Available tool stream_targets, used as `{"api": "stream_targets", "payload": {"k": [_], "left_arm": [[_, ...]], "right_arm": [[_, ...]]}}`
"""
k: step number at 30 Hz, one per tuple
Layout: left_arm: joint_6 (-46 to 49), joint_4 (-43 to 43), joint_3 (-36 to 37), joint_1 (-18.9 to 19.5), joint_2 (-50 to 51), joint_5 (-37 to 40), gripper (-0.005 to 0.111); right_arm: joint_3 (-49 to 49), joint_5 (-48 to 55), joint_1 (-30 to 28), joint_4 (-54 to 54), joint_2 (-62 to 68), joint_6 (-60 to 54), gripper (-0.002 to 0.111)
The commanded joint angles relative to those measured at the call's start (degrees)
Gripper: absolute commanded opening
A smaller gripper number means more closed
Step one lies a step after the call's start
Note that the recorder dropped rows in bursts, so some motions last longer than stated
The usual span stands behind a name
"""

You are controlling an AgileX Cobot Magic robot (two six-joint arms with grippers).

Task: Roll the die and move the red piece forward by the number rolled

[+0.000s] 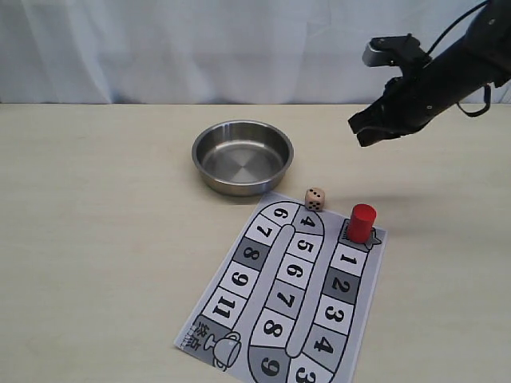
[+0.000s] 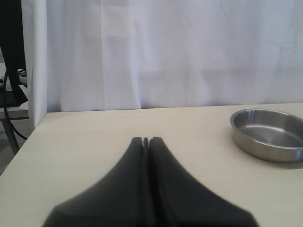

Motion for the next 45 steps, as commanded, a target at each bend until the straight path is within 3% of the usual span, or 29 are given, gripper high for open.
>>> {"api": "stream_targets", "payload": {"k": [1, 10, 19, 27, 45], "left_arm": [[-0.29, -0.28, 0.18, -0.09, -0.13, -0.23, 0.000], [-0.29, -0.28, 0.18, -0.09, -0.13, -0.23, 0.000], [-0.29, -0.28, 0.18, -0.09, -0.13, -0.23, 0.000], [-0.29, -0.28, 0.18, -0.09, -0.13, -0.23, 0.000], [-0.29, -0.28, 0.18, -0.09, -0.13, -0.23, 0.000]], "right_arm": [[-0.42, 0.39, 3.95, -5.43, -0.67, -0.30, 0.004], [-0.42, -0.12, 9.79, -9.47, 0.82, -0.30, 0.004], [-0.42, -0.70, 9.97, -21.17, 3.42, -0.65, 0.004], [-0.42, 0.58, 9.97, -16.16, 5.35, -4.19, 0.004], [-0.42, 0.21, 9.97, -16.48, 8.71, -4.19, 0.004]]}}
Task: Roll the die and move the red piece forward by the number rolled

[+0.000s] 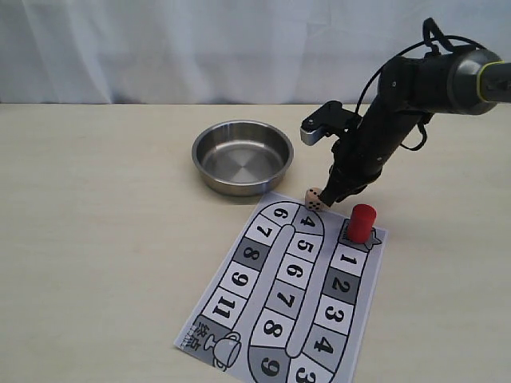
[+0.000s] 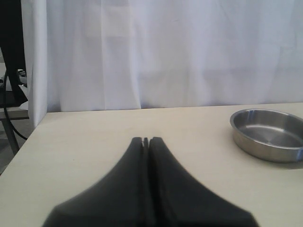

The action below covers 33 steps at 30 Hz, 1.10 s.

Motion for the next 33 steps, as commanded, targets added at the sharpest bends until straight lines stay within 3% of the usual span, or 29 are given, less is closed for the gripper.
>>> {"api": "stream_targets", "payload": {"k": [1, 21, 33], "left_arm": [[-0.29, -0.28, 0.18, -0.09, -0.13, -0.23, 0.000], [-0.29, -0.28, 0.18, -0.09, -0.13, -0.23, 0.000], [-0.29, -0.28, 0.18, -0.09, -0.13, -0.23, 0.000]], "right_arm": [[-0.28, -0.19, -0.07, 0.10, 0.10, -0.54, 0.004], [-0.28, -0.16, -0.07, 0.10, -1.12, 0.22, 0.004], [-0.28, 7.62, -0.17, 0.10, -10.18, 13.90, 0.004]]}}
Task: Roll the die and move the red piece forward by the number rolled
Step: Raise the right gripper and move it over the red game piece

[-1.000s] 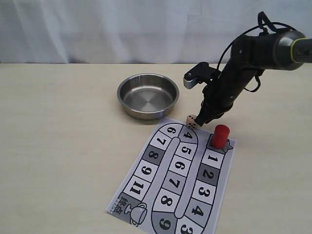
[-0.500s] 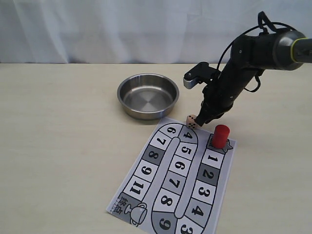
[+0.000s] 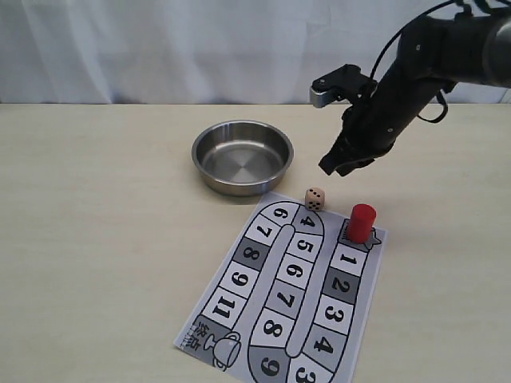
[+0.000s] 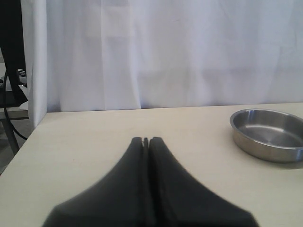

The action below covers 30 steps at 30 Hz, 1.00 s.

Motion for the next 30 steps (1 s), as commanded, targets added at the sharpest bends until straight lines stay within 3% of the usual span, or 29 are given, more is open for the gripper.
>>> {"api": "stream_targets", "payload": {"k": [1, 6, 10, 13, 18, 21, 30], "left_arm": [[-0.29, -0.28, 0.18, -0.09, -0.13, -0.23, 0.000], [-0.29, -0.28, 0.18, -0.09, -0.13, -0.23, 0.000], [-0.29, -0.28, 0.18, -0.09, -0.13, -0.23, 0.000], [-0.29, -0.28, 0.18, -0.09, -0.13, -0.23, 0.000], [-0.29, -0.28, 0.18, -0.09, -0.13, -0.23, 0.000], [-0.29, -0.28, 0.18, -0.09, -0.13, -0.23, 0.000], [-0.29, -0.28, 0.18, -0.09, -0.13, -0.23, 0.000]], "right_arm": [[-0.28, 5.99, -0.17, 0.10, -3.37, 5.73, 0.004], [-0.28, 7.64, -0.17, -5.01, -5.10, 14.68, 0.004], [-0.28, 9.44, -0.17, -6.77, -4.85, 15.67, 0.007], [-0.17, 9.44, -0.17, -5.89, -3.88, 16.15, 0.020], [-0.17, 9.31, -0.17, -5.60, -1.89, 16.42, 0.055], [-0.17, 9.31, -0.17, -5.62, -0.44, 16.55, 0.066], [-0.09, 11.26, -0.17, -5.72, 3.91, 17.25, 0.067]]}}
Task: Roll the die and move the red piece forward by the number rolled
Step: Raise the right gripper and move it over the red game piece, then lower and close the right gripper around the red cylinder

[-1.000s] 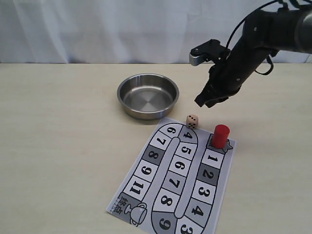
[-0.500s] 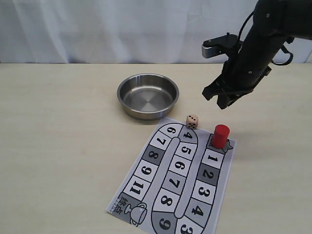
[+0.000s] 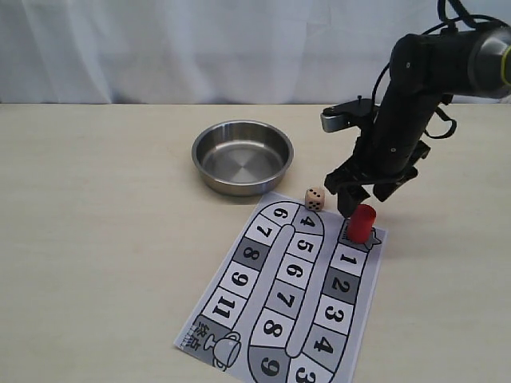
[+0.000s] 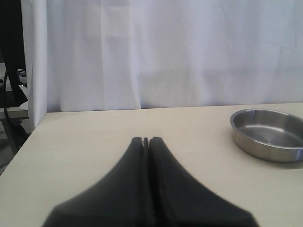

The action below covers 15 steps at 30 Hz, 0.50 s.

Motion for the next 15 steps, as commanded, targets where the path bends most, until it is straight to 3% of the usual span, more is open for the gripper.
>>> {"api": "stream_targets", "payload": {"k": [1, 8, 15], "left_arm": [[-0.29, -0.28, 0.18, -0.09, -0.13, -0.23, 0.000], [-0.29, -0.28, 0.18, -0.09, -0.13, -0.23, 0.000], [-0.29, -0.28, 0.18, -0.09, -0.13, -0.23, 0.000]], "right_arm": [[0.37, 0.42, -0.17, 0.10, 1.08, 1.54, 0.067], [3.28, -5.67, -0.17, 0.10, 1.18, 3.44, 0.058], [4.86, -6.89, -0.17, 0.10, 2.42, 3.40, 0.058]]}}
